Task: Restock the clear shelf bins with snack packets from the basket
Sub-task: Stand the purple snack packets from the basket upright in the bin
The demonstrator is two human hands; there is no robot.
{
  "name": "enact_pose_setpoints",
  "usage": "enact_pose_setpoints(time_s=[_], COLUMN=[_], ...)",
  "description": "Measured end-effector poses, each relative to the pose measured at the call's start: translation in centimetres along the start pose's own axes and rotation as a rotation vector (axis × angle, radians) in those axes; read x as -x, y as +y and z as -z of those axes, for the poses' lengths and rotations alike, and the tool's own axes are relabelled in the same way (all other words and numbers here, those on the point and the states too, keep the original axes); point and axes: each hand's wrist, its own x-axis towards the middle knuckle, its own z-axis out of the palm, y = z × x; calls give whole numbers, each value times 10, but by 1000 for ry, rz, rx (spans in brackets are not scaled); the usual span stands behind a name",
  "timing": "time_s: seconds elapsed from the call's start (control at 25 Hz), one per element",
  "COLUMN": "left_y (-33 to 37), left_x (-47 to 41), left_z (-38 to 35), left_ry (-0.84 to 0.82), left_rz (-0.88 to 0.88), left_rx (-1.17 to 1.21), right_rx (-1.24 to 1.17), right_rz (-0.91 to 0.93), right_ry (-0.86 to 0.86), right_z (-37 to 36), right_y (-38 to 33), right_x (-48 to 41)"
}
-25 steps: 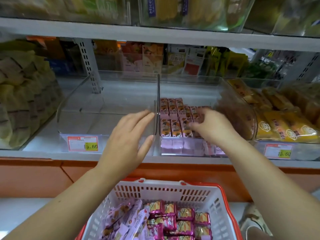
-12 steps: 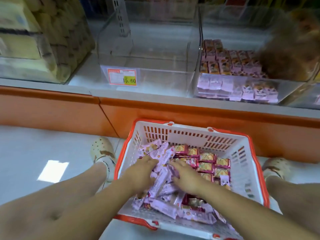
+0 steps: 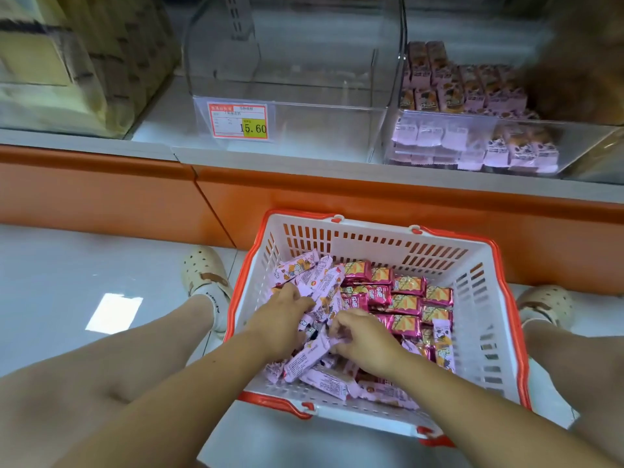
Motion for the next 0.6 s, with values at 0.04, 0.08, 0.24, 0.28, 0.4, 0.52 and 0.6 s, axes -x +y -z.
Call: enact_pose_setpoints(time_s=[0.04,0.08,0.24,0.28,0.4,0.52,0.6], left_y=[3,7,30,34,39,41,44], left_x=[-2,-4,-10,-10,-10,-7,-6], left_z=[2,5,12,9,1,-3,-5], left_ry=[8,3,-152,-201,-266,-217,-167], left_rz=[-21,-45,-168,-174,-132,-74,-65], left_rx=[20,48,78,69,-66,-232,-284], right_rx=[-83,-177,-402,-404,-284,-198,-107], right_rz=[-24,-50,-88,-102,-169,-186,-162], right_ry=[-7,4,109,99,-45,-148,-164], right_z=[8,18,63,66,49,30,24], right_y=[-1,-1,10,14,23,18,16], right_x=[3,6,24,28,31,29,29])
